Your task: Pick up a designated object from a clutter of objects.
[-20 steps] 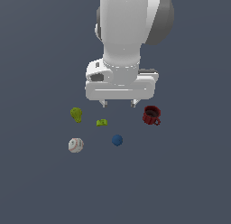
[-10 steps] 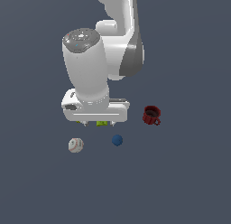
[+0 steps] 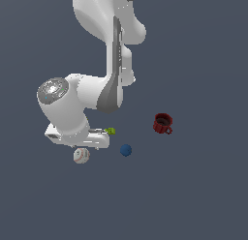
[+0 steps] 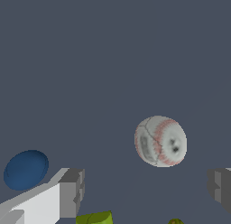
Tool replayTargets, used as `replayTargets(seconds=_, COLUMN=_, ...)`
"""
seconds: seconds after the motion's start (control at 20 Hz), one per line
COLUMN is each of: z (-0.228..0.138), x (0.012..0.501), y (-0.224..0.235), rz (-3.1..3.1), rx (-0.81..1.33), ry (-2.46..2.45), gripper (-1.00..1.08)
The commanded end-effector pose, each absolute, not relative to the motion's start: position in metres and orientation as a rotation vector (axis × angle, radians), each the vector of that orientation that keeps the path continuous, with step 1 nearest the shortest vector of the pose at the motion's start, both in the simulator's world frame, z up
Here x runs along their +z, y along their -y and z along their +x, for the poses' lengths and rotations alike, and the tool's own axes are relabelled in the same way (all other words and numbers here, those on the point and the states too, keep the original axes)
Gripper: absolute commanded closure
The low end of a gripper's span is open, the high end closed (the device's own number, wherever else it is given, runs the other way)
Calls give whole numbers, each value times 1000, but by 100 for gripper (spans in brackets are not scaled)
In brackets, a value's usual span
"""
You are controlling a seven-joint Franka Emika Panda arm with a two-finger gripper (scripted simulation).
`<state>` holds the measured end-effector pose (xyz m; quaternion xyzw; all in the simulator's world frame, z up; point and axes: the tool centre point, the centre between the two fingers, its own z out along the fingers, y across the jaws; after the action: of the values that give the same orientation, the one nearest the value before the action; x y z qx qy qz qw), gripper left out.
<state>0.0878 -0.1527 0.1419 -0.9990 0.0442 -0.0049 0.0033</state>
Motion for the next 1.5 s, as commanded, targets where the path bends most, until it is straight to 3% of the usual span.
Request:
replayTargets(seconds=0.0, z=88, x=126, y=169, rz=-3133, rx=-11, ry=-154, gripper=-92)
replayTargets(seconds=0.4, z=84, x=99, y=195, rz=-3136, rx=-1, ry=-181, gripper=-92)
replayTargets(seconds=1.4, z=84, x=48, y=197, rz=-3136, rx=0, ry=-183, gripper=-92)
replayTargets(seconds=1.45, z=84, x=48, y=197, rz=-3136, rx=0, ry=-183, gripper=108)
